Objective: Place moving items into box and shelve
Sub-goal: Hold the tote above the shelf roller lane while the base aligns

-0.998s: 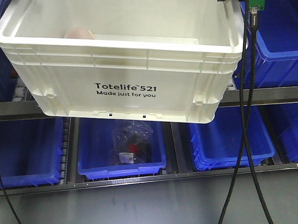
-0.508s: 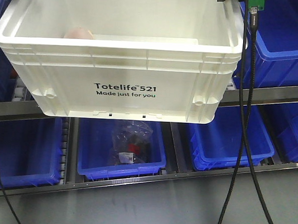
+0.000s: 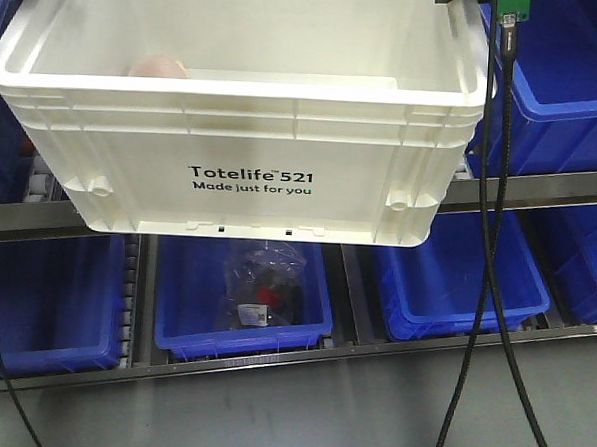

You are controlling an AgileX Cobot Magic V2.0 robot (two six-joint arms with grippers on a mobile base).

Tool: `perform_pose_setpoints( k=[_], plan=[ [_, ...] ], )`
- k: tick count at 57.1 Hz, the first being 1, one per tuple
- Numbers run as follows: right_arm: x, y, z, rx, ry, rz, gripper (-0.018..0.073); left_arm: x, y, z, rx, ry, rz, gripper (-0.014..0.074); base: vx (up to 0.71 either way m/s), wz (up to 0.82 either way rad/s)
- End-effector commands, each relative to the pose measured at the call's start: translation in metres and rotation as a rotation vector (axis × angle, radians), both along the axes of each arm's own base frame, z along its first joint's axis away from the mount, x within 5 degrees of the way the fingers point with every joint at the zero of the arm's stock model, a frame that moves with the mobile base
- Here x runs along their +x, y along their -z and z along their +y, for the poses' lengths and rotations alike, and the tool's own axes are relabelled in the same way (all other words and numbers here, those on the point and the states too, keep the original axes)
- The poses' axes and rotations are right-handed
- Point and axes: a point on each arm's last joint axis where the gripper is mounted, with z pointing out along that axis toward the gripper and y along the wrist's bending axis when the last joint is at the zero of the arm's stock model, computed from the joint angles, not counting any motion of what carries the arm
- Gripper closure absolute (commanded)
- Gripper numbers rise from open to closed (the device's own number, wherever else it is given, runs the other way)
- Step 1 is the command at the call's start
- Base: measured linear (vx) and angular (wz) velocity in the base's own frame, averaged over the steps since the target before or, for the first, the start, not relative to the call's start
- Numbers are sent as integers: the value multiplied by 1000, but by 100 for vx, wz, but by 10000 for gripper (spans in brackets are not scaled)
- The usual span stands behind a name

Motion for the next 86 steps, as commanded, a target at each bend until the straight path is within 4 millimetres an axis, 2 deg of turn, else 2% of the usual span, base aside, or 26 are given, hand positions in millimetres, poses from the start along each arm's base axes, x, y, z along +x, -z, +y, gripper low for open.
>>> perform_pose_setpoints(
  k=[1,64,86],
  plan=[
    [-14,-49,-10,12,-2,-248,563,-15,-44,0,-19,-26,-226,594,0,0],
    [-14,-49,-10,13,-3,-248,563,-14,-45,0,-21,-31,-240,594,0,0],
    [-6,-40,-7,10,-2,-232,563,-11,-45,1,-21,-41,-262,594,0,0]
  ],
)
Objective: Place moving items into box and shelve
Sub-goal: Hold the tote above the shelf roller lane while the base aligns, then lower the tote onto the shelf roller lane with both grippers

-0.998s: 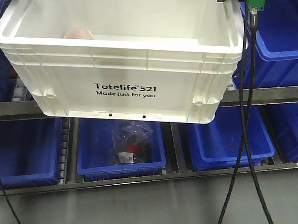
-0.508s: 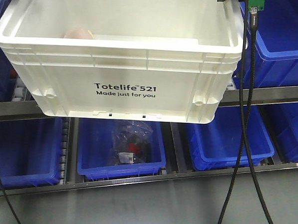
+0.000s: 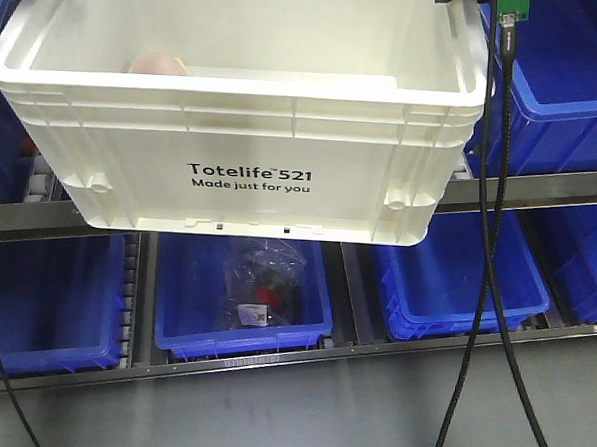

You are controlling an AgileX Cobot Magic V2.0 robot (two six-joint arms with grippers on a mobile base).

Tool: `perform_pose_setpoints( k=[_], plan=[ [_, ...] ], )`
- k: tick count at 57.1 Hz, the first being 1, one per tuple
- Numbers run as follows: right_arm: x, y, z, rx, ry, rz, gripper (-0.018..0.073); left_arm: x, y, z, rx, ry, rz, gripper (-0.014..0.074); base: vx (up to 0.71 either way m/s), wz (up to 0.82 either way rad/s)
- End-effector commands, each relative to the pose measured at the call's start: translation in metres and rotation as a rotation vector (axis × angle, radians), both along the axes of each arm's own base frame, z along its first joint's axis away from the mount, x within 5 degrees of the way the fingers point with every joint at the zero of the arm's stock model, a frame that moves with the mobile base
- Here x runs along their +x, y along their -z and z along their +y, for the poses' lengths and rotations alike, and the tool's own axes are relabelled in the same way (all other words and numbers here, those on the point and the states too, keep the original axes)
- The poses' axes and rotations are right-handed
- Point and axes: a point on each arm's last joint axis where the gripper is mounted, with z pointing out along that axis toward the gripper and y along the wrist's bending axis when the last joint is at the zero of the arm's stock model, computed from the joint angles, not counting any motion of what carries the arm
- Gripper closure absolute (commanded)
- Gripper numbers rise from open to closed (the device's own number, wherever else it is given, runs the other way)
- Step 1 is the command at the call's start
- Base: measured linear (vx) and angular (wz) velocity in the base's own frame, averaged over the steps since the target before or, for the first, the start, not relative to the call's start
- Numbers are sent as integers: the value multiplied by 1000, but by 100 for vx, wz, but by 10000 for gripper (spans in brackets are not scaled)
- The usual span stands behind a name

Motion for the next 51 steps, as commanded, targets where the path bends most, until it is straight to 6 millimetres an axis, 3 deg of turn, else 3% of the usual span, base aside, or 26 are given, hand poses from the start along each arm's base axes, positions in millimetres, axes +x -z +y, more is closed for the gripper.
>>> perform_pose_setpoints(
  k=[1,7,26,51],
  plan=[
    [-8,-42,-8,7,-3,-232,563,-11,-42,1,-19,-33,-237,594,0,0],
    [-2,-35,-6,1,-4,-218,563,-5,-36,0,-19,-29,-220,594,0,0],
    [3,-37,-7,-31,1,-277,563,12,-23,1,-34,-43,-218,594,0,0],
    [32,-15,1,-53,-10,-326,563,42,1,-2,-68,-34,-231,594,0,0]
  ],
)
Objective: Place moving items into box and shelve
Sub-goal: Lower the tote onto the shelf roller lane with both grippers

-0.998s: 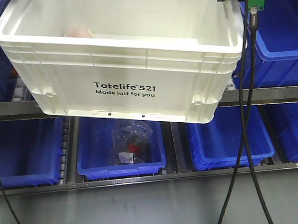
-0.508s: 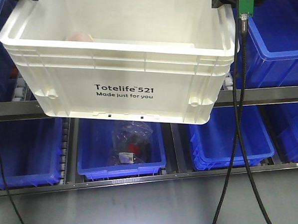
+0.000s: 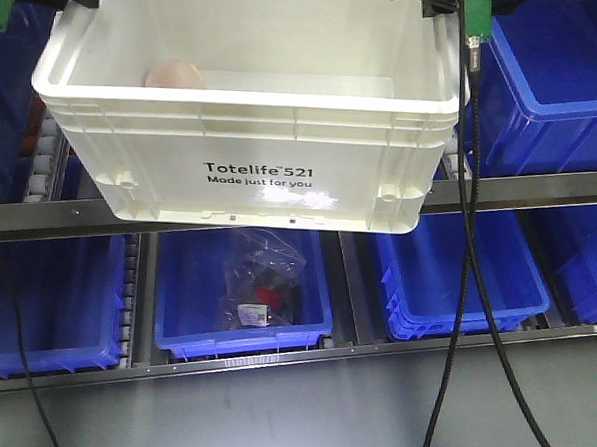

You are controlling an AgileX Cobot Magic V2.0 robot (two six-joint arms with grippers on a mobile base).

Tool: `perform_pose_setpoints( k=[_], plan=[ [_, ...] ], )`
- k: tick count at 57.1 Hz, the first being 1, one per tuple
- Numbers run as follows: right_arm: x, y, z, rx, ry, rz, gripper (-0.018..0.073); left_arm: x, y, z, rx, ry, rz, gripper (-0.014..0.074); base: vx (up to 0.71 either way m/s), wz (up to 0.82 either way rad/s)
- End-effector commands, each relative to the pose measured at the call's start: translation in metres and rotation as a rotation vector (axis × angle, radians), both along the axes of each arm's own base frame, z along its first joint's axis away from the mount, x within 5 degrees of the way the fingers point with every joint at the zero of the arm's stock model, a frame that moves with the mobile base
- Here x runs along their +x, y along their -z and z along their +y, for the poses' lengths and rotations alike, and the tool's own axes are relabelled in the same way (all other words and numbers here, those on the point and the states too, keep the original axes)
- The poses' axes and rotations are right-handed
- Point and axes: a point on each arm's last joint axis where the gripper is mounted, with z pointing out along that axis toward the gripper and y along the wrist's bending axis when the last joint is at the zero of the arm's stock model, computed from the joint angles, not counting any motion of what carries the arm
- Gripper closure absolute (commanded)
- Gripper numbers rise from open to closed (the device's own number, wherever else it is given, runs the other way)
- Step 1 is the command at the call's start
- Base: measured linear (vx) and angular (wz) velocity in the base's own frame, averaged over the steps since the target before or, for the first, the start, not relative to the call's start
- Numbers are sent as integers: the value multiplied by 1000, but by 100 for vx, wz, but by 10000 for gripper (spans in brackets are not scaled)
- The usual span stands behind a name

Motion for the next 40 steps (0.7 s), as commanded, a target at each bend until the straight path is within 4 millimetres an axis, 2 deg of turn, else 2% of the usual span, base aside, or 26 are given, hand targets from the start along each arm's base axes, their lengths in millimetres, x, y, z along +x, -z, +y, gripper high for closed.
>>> perform_pose_setpoints(
  k=[1,24,40],
  plan=[
    [-7,-53,-6,10,-29,-285,563,-7,-47,-3,-35,-30,-243,594,0,0],
    [3,-57,-5,-10,-45,-413,563,2,-49,-10,-39,-38,-329,594,0,0],
    [20,-36,2,-8,-56,-401,563,14,-38,-18,-43,-38,-338,594,0,0]
  ],
)
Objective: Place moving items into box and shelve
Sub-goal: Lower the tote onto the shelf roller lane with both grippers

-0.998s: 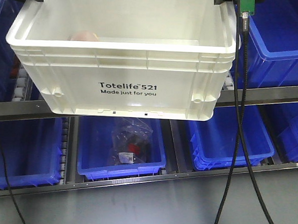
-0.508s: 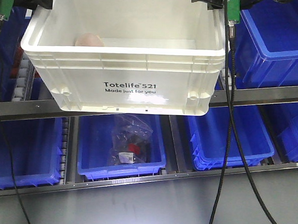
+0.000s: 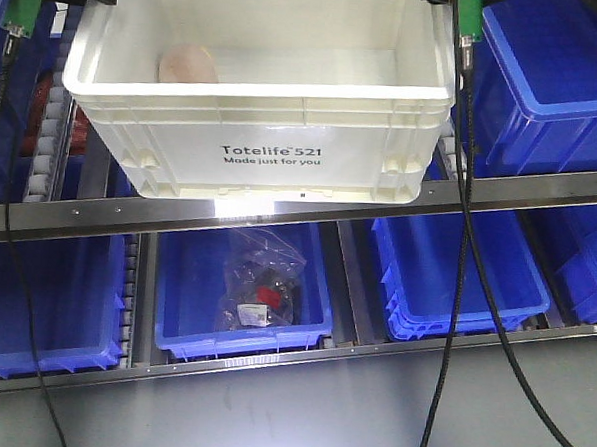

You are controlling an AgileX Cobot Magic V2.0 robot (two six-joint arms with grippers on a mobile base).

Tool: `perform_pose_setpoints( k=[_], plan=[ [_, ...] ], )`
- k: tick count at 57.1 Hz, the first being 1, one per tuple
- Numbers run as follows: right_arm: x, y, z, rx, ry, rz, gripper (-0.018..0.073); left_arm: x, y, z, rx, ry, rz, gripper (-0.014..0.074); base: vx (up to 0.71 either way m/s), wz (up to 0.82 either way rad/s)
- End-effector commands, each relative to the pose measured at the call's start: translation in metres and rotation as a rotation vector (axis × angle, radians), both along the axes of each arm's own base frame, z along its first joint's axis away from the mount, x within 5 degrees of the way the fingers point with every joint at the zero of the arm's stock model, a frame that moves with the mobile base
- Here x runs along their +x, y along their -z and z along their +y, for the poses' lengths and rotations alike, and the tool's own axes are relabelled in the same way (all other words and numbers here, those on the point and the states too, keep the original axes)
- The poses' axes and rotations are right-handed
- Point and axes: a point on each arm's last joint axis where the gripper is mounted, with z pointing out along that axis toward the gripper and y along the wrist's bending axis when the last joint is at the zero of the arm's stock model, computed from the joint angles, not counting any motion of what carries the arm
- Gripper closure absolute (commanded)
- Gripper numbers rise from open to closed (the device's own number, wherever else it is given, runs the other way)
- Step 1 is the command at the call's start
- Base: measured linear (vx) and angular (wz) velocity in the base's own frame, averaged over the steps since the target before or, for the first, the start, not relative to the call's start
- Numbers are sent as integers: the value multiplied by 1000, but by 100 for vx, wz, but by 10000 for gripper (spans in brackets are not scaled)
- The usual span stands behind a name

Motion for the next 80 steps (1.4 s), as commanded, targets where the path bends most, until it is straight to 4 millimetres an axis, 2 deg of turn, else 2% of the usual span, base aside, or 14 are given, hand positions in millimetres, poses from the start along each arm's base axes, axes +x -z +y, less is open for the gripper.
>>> perform_pose_setpoints(
  k=[1,15,31,37,54,70,80],
  plan=[
    [-7,-53,2,31,-53,-275,563,-10,-55,-7,-57,-27,-249,594,0,0],
    [-1,-56,5,75,-66,-355,563,-7,-59,-7,-61,-52,-304,594,0,0],
    [0,-64,7,96,-84,-436,563,-13,-94,-7,-64,-46,-407,594,0,0],
    [2,-63,8,113,-85,-451,563,-15,-101,-7,-64,-40,-420,594,0,0],
    [16,-54,14,123,-96,-480,563,-16,-98,-8,-49,-26,-393,594,0,0],
    [27,-73,17,132,-94,-560,563,-10,-86,-8,-29,-14,-343,594,0,0],
    [28,-74,17,114,-96,-556,563,-7,-82,-8,-34,-16,-333,594,0,0]
  ],
)
